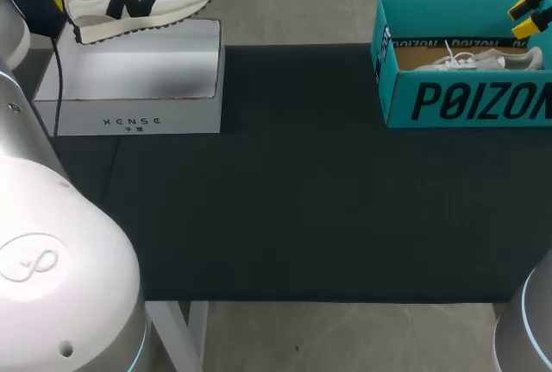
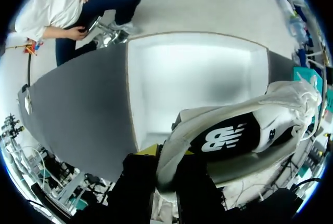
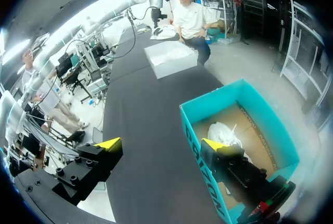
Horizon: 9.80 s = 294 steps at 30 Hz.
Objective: Take the shoe out of the shoebox, open the shoe tongue, remove and reinsert the insole, then place the shoe into the shoebox
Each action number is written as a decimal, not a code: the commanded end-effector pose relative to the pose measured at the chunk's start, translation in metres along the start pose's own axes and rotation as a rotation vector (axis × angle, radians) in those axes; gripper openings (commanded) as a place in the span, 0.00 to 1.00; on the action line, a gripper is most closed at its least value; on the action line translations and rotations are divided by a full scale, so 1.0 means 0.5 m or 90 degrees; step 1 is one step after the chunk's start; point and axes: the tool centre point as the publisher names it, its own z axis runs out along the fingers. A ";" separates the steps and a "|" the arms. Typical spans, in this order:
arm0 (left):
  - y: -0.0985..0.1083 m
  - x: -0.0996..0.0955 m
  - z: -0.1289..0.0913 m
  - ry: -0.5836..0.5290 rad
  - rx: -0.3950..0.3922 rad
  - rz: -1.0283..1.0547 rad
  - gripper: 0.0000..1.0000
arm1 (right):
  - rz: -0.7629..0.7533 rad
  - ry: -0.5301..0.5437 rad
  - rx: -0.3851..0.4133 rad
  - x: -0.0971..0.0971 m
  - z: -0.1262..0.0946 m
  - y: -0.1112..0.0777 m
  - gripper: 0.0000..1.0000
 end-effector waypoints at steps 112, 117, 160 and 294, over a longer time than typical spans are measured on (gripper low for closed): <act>0.401 0.625 0.328 -0.150 0.266 0.073 0.00 | 0.000 0.000 0.001 0.000 0.000 0.000 1.00; 0.398 0.654 0.339 -0.147 0.253 0.061 0.00 | 0.000 0.000 0.001 0.000 0.000 0.000 1.00; 0.381 0.676 0.397 -0.141 0.172 0.074 1.00 | 0.000 0.000 0.001 0.000 0.000 0.000 1.00; 0.480 0.524 0.232 0.409 0.722 0.976 1.00 | 0.000 0.000 0.001 0.000 0.000 0.000 1.00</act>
